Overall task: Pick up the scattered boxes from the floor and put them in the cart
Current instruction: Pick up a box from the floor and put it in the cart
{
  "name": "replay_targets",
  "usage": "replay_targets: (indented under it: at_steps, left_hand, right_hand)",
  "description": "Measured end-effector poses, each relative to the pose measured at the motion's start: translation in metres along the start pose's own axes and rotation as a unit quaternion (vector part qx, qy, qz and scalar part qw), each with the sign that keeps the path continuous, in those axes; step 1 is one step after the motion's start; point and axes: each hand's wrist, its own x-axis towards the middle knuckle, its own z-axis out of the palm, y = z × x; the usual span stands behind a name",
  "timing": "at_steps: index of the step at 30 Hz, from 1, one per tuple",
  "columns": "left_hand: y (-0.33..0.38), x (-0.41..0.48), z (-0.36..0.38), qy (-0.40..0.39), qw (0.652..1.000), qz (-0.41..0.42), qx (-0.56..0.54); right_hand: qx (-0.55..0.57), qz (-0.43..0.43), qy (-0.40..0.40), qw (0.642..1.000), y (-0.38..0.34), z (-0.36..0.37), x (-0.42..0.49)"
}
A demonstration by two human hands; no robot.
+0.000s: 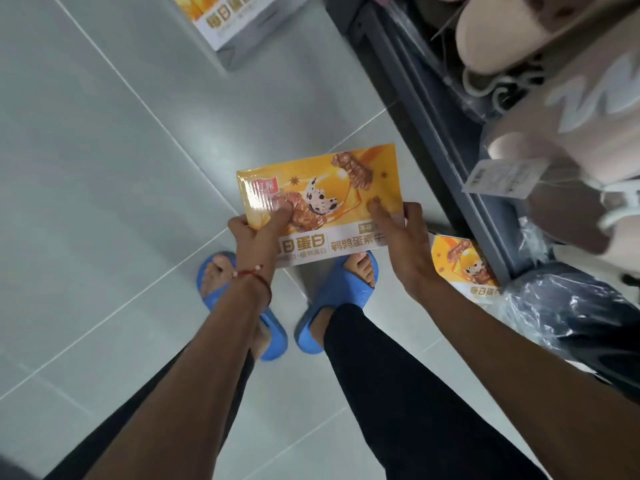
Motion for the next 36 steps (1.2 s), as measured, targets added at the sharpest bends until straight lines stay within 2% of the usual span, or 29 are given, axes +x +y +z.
replay_targets:
  at_steps: [5,12,21,25,36]
  left_hand:
    - [0.031,-0.081,-0.048,0.021,1.0,-0.008,0.002]
    - [0.091,-0.199,-0.114,0.015,1.0,0.022,-0.008]
    - [0.163,-0.348,-0.206,0.041,0.993,0.09,-0.065]
    - [0.183,-0.406,-0.24,0.066,0.987,0.12,-0.08]
    - [0.203,-0.5,-0.286,0.177,0.96,0.171,-0.134]
  right_hand:
    - [0.044,-0.008,0.006,0.999,-0.048,-0.013,-0.093]
    - [0.059,-0.055,0.006,0.997,-0.123,-0.037,-0.214]
    - [0.064,-0.166,-0.072,0.981,-0.227,-0.062,-0.348]
    - [0.075,-0.171,-0.102,0.977,-0.263,-0.067,-0.405]
    - [0.052,-0.225,-0.061,0.971,-0.329,-0.067,-0.502]
